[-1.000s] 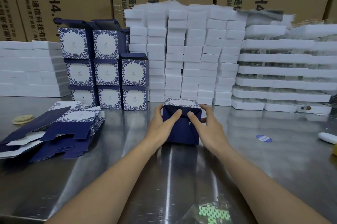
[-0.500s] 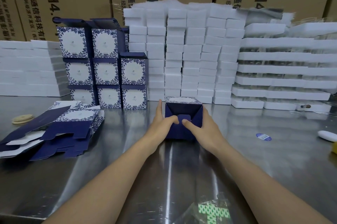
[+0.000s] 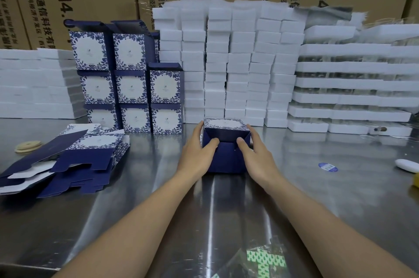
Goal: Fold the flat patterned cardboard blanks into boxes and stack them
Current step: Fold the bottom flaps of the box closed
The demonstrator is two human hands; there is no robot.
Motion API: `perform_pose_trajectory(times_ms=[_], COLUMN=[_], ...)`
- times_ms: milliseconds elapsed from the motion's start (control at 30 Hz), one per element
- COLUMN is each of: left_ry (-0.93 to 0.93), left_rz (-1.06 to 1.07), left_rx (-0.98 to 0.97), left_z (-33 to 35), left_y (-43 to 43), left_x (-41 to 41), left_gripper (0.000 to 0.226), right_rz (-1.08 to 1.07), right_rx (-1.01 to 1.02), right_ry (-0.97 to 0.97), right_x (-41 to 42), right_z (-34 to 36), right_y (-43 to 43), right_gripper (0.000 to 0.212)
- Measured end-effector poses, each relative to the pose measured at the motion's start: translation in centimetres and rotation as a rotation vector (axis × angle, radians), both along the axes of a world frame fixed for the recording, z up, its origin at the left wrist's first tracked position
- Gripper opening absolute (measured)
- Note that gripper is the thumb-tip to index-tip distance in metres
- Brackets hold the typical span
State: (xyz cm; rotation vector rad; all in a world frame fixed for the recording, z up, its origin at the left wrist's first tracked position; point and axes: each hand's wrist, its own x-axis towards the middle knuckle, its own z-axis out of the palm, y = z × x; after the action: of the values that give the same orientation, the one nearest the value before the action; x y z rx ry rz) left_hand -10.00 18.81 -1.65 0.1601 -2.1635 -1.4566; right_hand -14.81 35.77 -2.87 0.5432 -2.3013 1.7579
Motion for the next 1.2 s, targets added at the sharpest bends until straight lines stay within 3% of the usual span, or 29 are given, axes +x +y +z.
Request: perform_pose_trajectory(times_ms=[133,367,567,700,867,1033,1200], left_ry=[0.022,0.018,-0.056,-0.115,-0.151,-0.129,-0.1], left_rz=[0.02,-0.009,-0.116,-0.148,-0.105,-0.082,-0.06], left_rx=[-0.081,-0.061,-0.01,-0.046,-0.06,-0.079,-0.11], left_z=[0.2,0.4,-0.1,-0.6,-0.8,-1.0,-1.1], left_y=[0.1,-0.6,-0.3,-0.5,-0.5,-0.5,-0.5], left_x=[0.5,0.2,-0.2,-0.3,-0.6,-0.7,-0.7], left_gripper=[0.074,0.069,0.095,0.108,0.107,0.097,0.078], right_rz=[-0.074,-0.084,0.02,0.059,0.042,0.028,0.025], right_rx=[0.016,0.063,0.123,0.147,0.12,0.138,0.155], right_ry=[0.067,0.073,0.033,0.008,-0.034,-0.016,-0.007], right_x=[-0.2,-0.3,-0.1,-0.2,-0.7,-0.8,-1.0], right_z=[0.0,0.2,0.0,-0.3,-0.4,-0.5,-0.6], right_y=[0.1,0.6,0.9,1.0,1.0,1.0,1.0], right_gripper=[0.057,0.062,0.04,0.061,0.075,0.066,0.073])
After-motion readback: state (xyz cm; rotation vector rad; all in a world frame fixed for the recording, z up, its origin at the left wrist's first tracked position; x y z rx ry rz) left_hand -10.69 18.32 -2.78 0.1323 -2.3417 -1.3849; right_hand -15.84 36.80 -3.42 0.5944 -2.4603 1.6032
